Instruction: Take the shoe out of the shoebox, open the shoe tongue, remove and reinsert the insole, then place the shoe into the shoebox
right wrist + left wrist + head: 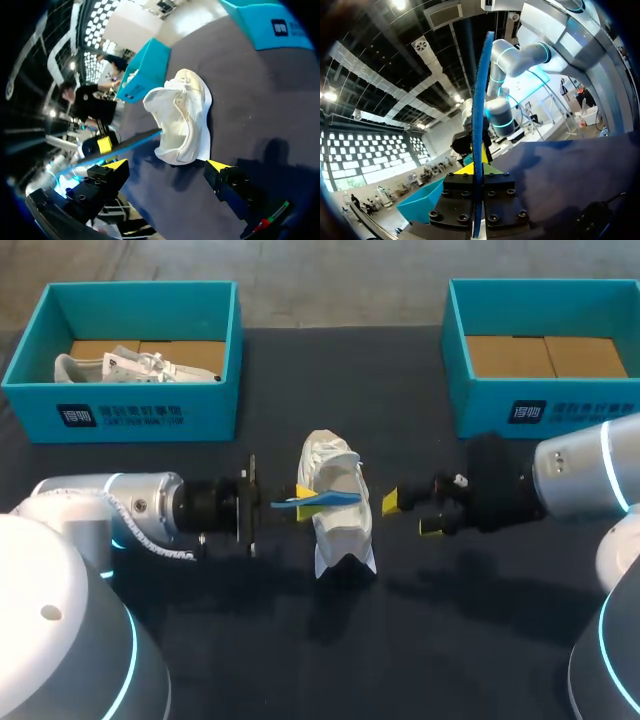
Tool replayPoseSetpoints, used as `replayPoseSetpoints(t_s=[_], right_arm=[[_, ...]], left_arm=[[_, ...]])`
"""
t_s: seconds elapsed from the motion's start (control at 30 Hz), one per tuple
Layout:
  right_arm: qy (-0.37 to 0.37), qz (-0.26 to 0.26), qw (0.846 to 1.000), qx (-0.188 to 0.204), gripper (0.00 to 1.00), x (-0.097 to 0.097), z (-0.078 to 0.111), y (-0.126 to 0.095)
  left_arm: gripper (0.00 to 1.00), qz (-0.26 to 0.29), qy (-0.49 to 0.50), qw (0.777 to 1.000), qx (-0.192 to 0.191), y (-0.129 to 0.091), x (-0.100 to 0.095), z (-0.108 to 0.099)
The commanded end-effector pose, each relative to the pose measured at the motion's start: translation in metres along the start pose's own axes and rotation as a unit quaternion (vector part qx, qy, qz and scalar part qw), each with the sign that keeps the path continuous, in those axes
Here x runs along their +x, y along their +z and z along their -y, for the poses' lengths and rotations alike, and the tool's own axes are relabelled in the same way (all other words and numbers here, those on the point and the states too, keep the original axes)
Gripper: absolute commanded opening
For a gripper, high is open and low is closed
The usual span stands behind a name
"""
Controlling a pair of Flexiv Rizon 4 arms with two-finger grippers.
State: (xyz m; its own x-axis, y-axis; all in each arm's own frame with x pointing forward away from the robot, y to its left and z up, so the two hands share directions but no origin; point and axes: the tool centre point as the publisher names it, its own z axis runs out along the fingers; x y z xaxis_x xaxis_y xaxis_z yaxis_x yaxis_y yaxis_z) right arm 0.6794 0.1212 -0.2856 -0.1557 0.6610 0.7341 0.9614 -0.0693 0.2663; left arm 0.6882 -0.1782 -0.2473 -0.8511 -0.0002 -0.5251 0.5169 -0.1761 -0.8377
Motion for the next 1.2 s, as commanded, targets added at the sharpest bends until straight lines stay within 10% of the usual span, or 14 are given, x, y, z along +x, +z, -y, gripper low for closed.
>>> replayPoseSetpoints(t_s=[0.03,1.2], right_arm=[[-0.029,0.017,0.999,0.008,1.00,-0.002,0.001,0.007],[-0.071,0.022,0.997,0.014,1.00,-0.008,0.003,0.014]], left_arm=[[0.00,-0.001,0.000,1.000,-0.003,0.002,-0.001,-0.002],[0.00,-0.003,-0.001,0.999,-0.043,-0.010,0.005,-0.017]])
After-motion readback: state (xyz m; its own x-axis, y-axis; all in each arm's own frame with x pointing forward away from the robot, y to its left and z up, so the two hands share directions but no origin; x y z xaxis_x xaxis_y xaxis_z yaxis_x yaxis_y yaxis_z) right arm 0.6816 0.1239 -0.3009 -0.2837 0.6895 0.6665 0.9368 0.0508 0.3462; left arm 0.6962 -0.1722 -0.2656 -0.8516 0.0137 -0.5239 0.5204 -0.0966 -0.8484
